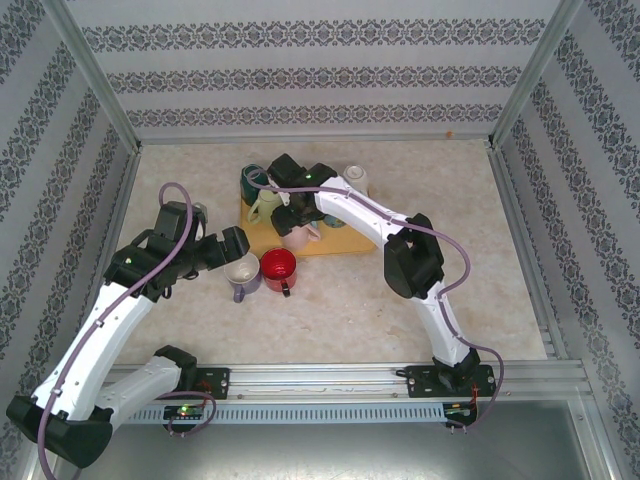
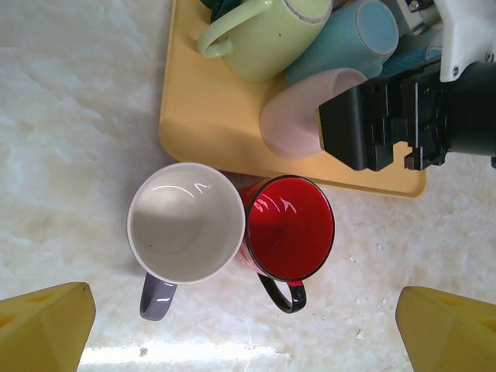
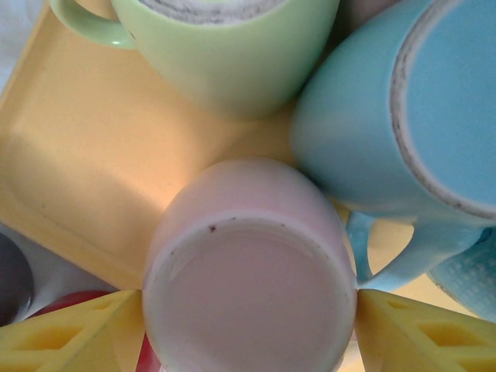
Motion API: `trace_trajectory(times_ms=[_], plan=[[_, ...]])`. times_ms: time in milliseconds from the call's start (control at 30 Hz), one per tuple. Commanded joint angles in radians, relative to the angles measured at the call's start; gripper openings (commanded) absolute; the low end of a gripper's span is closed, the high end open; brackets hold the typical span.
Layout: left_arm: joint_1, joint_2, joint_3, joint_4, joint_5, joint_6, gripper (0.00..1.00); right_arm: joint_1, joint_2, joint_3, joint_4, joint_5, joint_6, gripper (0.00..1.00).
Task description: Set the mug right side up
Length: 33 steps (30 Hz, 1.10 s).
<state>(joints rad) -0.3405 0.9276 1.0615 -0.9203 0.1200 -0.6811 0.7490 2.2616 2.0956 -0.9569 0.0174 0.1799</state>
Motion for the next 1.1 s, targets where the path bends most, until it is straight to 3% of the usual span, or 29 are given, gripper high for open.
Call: trace_trajectory(times_ms=[0,200,567,1067], plan=[[-0.007,-0.019,-0.019,-0.004,0.007,-0.003,1.00,0.009,0.039,0.030,-0.019,-0.001,0.009,0.71],[-0.007,-0.026,-0.027,-0.001,0.013,-0.001,1.00,0.010,0.050,0.049,-0.027,0.006,0.033,0.71],[-0.007,-0.035,-0.024,0.010,0.006,0.014,1.00,0.029,-0.066,-0.038,-0.043,-0.101,0.100,0.74],[-0.013,-0.026,-0.035,0.028,0.028,0.009,1.00,0.017,0.037,0.082,-0.074,0.007,0.017,0.83]])
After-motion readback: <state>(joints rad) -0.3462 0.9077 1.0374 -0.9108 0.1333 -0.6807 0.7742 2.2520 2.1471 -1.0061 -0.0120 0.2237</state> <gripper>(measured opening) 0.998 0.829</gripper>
